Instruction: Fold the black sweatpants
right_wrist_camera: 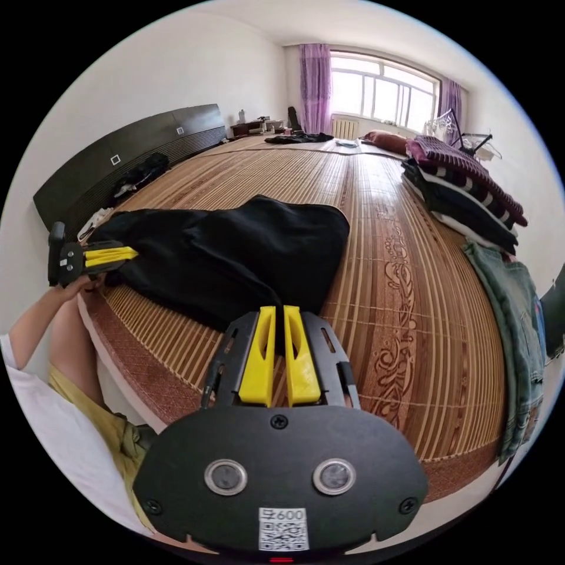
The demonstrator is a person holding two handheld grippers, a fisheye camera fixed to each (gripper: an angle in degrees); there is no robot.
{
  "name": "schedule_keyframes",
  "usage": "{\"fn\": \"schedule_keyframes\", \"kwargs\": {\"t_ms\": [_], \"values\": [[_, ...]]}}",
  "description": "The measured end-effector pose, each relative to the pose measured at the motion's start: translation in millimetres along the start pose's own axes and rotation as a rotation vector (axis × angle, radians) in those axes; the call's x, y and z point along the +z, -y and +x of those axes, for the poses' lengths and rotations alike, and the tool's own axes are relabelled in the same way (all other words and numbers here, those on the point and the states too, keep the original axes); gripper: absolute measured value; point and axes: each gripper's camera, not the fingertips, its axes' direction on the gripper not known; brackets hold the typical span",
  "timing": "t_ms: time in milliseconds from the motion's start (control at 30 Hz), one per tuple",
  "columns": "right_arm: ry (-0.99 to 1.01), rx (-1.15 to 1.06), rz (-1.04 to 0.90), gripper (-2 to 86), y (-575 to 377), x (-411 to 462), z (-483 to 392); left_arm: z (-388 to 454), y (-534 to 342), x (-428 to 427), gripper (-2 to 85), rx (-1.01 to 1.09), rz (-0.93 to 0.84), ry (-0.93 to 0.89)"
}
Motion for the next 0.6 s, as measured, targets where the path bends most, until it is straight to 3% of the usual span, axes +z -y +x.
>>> {"fn": "schedule_keyframes", "kwargs": {"t_ms": [133,367,600], "values": [[0.036,0.024,0.002,-0.9,19.9,-10.5,-0.3,-4.0,-6.3,-7.9,1.0,0.034,0.007,0.070],[0.106,0.072,0.002,-0.8,51.8,-19.6,-15.3,-53.7,-12.4,-29.0,1.5,-0.039,0.065,-0.019],[-0.108,-0.079,0.013,-0.8,86.8,-22.0,-159.1,-81.0,7.3,-48.1,1.6,-0.078,0.078,-0.128]]}}
